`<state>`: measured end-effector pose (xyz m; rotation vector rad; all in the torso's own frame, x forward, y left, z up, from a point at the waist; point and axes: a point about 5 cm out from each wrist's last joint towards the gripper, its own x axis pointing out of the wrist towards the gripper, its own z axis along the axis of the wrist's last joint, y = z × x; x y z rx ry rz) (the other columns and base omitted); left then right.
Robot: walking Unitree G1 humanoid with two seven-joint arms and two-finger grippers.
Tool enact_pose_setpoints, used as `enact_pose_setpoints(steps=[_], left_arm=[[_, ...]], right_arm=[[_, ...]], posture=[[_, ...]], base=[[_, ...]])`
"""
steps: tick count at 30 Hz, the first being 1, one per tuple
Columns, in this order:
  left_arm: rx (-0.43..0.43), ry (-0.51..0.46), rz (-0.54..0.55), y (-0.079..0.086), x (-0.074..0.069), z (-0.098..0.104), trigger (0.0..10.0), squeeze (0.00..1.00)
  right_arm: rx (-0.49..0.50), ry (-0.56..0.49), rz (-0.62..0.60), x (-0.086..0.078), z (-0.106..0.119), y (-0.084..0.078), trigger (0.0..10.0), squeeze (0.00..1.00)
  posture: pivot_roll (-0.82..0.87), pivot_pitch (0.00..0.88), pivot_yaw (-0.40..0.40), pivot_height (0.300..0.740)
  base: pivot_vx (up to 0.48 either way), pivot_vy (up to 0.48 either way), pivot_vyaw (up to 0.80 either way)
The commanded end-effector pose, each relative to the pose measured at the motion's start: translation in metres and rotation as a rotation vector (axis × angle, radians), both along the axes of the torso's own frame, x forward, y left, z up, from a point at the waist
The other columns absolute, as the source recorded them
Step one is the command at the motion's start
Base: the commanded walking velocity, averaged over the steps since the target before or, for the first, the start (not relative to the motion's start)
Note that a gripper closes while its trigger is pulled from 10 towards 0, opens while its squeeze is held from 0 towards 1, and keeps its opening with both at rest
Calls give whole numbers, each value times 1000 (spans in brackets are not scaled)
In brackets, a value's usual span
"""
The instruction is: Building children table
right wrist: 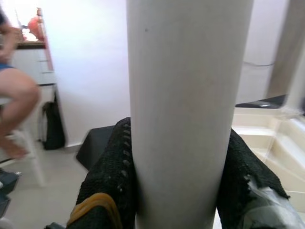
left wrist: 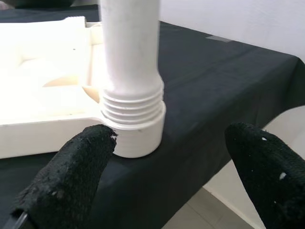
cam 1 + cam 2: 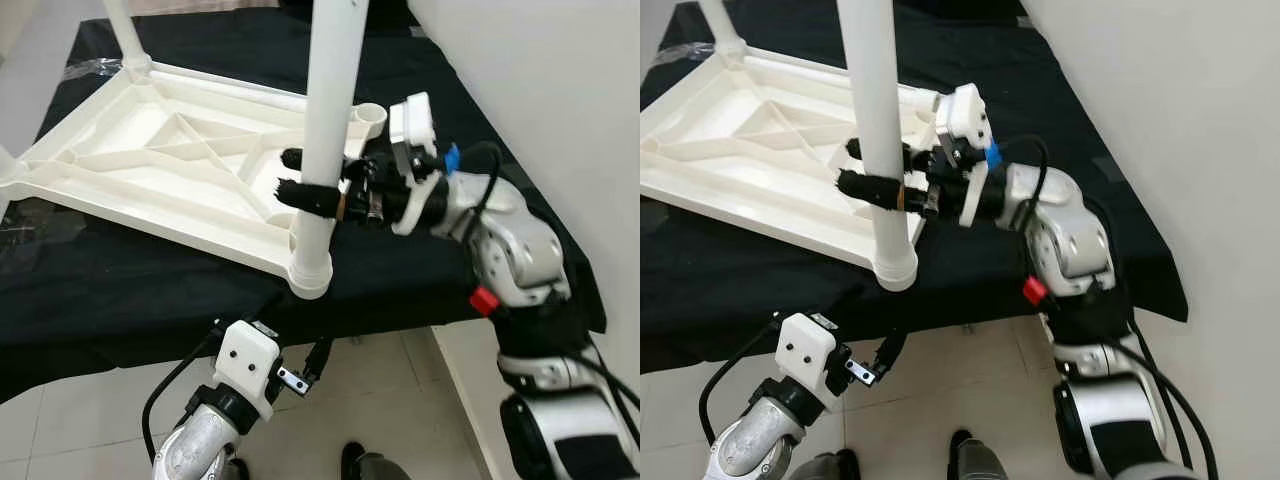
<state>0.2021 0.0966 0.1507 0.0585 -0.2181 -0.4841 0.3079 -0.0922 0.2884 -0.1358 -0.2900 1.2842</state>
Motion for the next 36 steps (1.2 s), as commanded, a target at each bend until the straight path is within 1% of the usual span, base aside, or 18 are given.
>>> enact_pose_setpoints(steps=[1,2,3,4,5,10,16,17,20,21,23,26,30,31,32,33,35,36], left_arm=[[3,15,-8,-1,-3,-2,10000,0],[3,15,-8,-1,-3,-2,10000,0],[3,15,-8,0,-3,-2,10000,0],[3,14,-7,1,-3,-1,10000,0],[4,14,-6,1,-3,-1,10000,0],[6,12,-7,2,-2,0,10000,0],[9,10,-5,2,-2,-1,10000,0],[8,10,-3,1,-1,-2,10000,0],[8,10,-2,1,-1,-2,10000,0],[7,10,0,1,-1,-3,10000,0],[7,10,1,0,0,-3,10000,0],[7,6,13,1,1,-3,10000,0],[3,-16,51,4,1,-1,10000,0],[19,-32,88,6,0,0,10000,0],[19,-32,88,6,0,0,10000,0],[32,-46,117,8,-1,2,10000,0],[47,-59,150,10,-2,3,10000,0],[67,-79,217,14,-5,5,10000,0]], right_arm=[[-112,174,-180,0,-46,10,0,0],[-112,174,-180,0,-46,10,0,0],[-110,192,-257,0,-52,14,0,0],[-126,255,-565,-1,-75,11,0,0],[-152,303,-702,-10,-94,13,0,0],[-161,338,-788,-27,-112,22,0,0],[-132,343,-758,-20,-102,31,0,0],[-111,327,-735,-16,-97,31,10000,0],[-94,317,-724,-14,-92,31,10000,0],[-60,311,-681,-9,-86,31,10000,1000],[-37,308,-664,-8,-81,32,10000,1000],[3,235,-578,2,-63,29,10000,1000],[-3,153,-564,19,-45,13,10000,1000],[-7,131,-590,30,-38,2,10000,55],[-7,131,-590,30,-38,2,10000,55],[-4,119,-605,37,-33,-7,10000,0],[5,104,-612,43,-27,-14,10000,0],[40,98,-510,45,-16,-17,10000,0]], posture=[[-5,296,-56,740],[-5,296,-56,740],[-5,296,-56,740],[-14,308,-48,740],[-12,311,-42,740],[-12,324,-38,740],[-12,302,-43,740],[-17,286,-47,740],[-17,286,-47,740],[-14,278,-49,740],[-13,276,-48,740],[-13,268,-49,740],[-10,261,-53,740],[-12,251,-52,740],[-12,251,-52,740],[-12,248,-51,740],[-11,249,-51,740],[-7,248,-56,740]], base=[[0,0,0],[0,0,0],[0,0,0],[0,0,0],[0,0,0],[0,0,0],[0,0,0],[0,0,0],[0,0,0],[0,0,0],[0,0,0],[0,0,0],[0,0,0],[0,0,0],[0,0,0],[0,0,0],[0,0,0],[0,0,0]])
